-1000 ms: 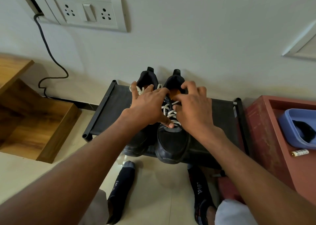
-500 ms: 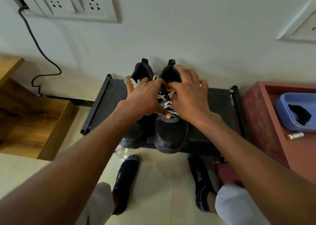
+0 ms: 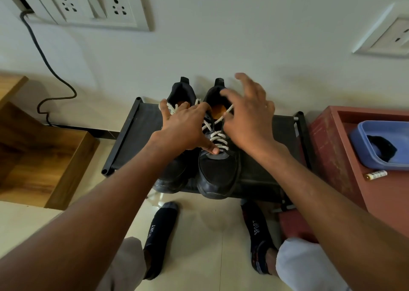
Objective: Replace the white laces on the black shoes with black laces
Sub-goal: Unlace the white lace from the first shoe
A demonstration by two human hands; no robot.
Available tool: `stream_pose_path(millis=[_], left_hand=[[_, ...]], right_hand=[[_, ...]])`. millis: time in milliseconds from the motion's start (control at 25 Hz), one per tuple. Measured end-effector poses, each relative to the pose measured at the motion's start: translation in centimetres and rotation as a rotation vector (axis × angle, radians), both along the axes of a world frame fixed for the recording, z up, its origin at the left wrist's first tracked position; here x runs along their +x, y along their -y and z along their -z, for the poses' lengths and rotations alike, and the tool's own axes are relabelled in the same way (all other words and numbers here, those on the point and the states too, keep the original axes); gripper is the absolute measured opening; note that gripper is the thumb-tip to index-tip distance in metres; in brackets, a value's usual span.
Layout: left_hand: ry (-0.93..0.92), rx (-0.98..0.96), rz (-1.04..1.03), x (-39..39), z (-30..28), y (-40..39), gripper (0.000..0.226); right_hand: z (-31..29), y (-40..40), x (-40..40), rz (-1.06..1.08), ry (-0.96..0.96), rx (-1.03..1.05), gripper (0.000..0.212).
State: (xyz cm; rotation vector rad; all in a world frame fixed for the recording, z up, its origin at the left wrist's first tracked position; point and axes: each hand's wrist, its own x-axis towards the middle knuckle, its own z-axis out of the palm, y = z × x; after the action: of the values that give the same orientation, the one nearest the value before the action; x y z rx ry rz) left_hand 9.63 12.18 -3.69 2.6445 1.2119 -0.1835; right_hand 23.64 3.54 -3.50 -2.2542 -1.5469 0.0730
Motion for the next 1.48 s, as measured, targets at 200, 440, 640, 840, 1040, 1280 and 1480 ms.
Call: stream_pose_path(millis=[200, 440, 640, 840, 1040, 1280, 1480], left_hand=[[0.001, -0.005, -0.006, 0.0, 0.1, -0.1, 0.107], [0.017, -0.011, -0.029, -0.2, -0.3, 0.3, 0.103], [0.004, -0.026, 0.04, 0.0, -0.3, 0.5, 0.102], [0.029, -0.019, 0.142, 1.1, -0.4, 0.8, 0.041], [0.149, -0.108, -0.018, 1.9, 0.4, 0.7, 0.021], [0.271, -0.08, -0.118, 2.2, 0.8, 0.8, 0.014], [0.363, -0.064, -0.085, 1.7, 0.5, 0.5, 0.013]], right_hand=[[1.7, -0.1, -0.4, -0.102, -0.019, -0.114, 0.011], [-0.9, -0.4, 1.6, 0.489, -0.613, 0.323, 0.026], [-2.5, 0.8, 5.2, 0.454, -0.446, -0.244, 0.012], [-1.7, 0.8, 3.3, -0.074, -0.221, -0.541, 0.085], [-1.2, 0.6, 3.5, -0.28, -0.429, -0.598, 0.116], [0.4, 0.9, 1.3, -0.205, -0.195, -0.615, 0.143], [0.8, 0.5, 0.8, -0.138, -0.183, -0.59, 0.142]])
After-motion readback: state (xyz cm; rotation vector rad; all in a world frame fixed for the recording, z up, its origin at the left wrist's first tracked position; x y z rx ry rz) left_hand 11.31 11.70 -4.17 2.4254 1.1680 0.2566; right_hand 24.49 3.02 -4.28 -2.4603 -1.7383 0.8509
